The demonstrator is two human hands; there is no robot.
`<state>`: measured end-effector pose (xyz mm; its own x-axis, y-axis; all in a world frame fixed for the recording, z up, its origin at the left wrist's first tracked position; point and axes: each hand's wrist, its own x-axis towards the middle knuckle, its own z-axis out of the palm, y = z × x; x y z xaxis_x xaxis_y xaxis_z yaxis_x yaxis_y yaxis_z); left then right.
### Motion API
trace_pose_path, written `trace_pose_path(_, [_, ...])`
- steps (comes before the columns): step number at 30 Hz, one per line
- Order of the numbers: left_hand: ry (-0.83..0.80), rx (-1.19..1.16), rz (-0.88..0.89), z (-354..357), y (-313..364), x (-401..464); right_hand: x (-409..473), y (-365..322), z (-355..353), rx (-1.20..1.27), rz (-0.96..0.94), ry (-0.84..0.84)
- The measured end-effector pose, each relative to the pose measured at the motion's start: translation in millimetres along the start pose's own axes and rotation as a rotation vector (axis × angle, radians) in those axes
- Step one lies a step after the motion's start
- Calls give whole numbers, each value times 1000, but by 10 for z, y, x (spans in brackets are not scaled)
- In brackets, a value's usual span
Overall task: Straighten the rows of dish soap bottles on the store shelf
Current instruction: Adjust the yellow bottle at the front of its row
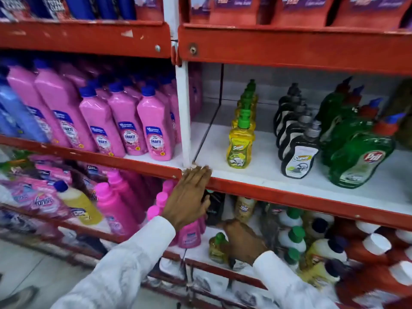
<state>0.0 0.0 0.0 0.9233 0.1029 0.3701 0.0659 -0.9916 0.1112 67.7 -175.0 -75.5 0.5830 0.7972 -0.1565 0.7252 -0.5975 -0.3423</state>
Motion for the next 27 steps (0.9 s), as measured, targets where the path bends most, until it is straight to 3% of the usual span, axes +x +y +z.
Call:
trace_pose_path(5, [28,-70,-28,11,-11,3,116,-163,125,9,119,-53])
trace_pose_path(11, [59,-108,-11,23,-60,-3,39,-254,-144,121,120,39])
trace_pose_path(21, [132,-164,-23,144,-94,-5,-586,-610,-2015,377,-25,567])
trace_pose_path(27, [119,-142,-55,130,-51,-26,-406,-630,-2659,267,-101,641])
